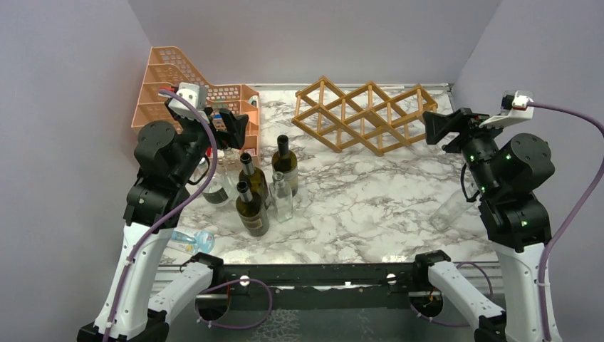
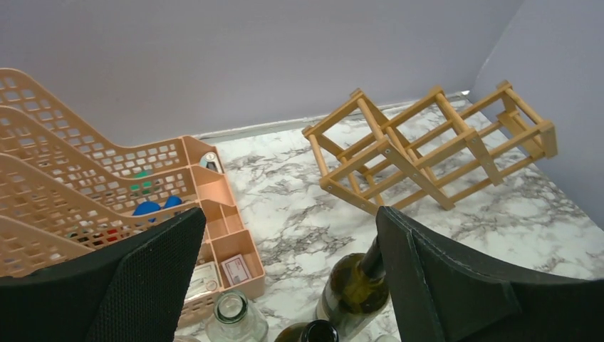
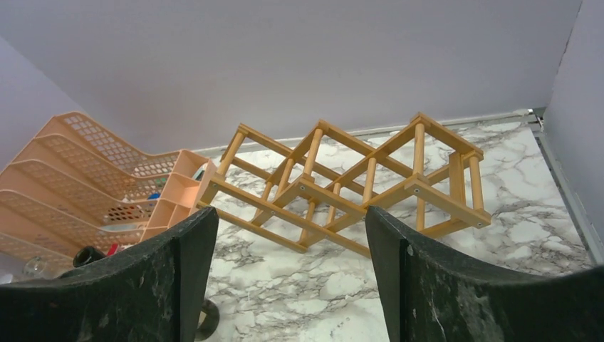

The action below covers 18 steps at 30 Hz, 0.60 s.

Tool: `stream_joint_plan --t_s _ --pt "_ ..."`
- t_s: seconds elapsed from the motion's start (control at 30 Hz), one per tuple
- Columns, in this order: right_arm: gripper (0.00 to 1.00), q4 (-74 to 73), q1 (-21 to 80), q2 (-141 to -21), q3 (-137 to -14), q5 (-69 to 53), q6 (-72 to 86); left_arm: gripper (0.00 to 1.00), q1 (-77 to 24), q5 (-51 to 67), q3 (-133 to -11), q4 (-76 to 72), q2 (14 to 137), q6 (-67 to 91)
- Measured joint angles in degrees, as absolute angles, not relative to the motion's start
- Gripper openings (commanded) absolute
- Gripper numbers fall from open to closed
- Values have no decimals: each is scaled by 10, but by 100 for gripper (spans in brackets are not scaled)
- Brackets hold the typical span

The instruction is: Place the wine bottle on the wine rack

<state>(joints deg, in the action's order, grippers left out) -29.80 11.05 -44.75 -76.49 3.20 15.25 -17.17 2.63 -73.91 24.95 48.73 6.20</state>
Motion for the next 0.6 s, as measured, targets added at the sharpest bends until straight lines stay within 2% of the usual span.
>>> stream_joint_plan --t_s 0.1,0.3,0.6 --pt "87 -303 96 -440 -761 7 164 98 -165 64 -725 235 484 67" --pt "89 -331 84 -430 -753 9 184 99 -166 118 -707 211 470 75" --pt "90 -396 81 -439 -730 176 211 99 -189 157 -692 184 450 77"
